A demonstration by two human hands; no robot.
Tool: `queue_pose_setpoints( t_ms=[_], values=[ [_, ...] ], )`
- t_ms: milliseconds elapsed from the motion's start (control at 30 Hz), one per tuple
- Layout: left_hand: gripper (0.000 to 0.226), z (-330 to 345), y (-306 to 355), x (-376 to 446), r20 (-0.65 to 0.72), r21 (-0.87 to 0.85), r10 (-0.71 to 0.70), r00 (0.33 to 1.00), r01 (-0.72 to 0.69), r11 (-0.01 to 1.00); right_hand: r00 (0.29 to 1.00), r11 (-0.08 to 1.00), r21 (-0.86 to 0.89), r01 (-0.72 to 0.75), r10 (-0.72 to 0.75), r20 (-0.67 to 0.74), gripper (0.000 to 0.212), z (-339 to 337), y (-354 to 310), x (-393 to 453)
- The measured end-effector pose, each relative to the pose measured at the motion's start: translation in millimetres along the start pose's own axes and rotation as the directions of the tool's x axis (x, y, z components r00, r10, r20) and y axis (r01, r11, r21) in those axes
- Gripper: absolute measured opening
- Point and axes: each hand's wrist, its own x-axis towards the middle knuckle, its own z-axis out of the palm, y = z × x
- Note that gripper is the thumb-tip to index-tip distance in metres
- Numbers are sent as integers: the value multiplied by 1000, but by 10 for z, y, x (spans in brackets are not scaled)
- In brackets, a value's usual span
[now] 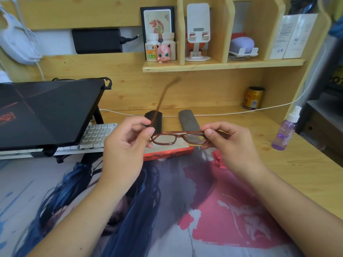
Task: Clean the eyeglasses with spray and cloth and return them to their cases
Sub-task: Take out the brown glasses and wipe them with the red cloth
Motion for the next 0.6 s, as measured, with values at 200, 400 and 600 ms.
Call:
queue_pose_setpoints(
  t_ms=[200,400,600],
  values=[
    [21,-99,-48,85,213,254,26,977,-81,964,1000,1000,17,10,-10,17,21,-21,-7,30],
    [24,-126,-74,101,260,316,-98,961,12,949,993,990,-130,-53,66,98,24,-55,66,39],
    [23,-123,3,70,241,342,125,962,-205,917,966,865,-445,231,-150,208,10,-40,140,12]
  ],
)
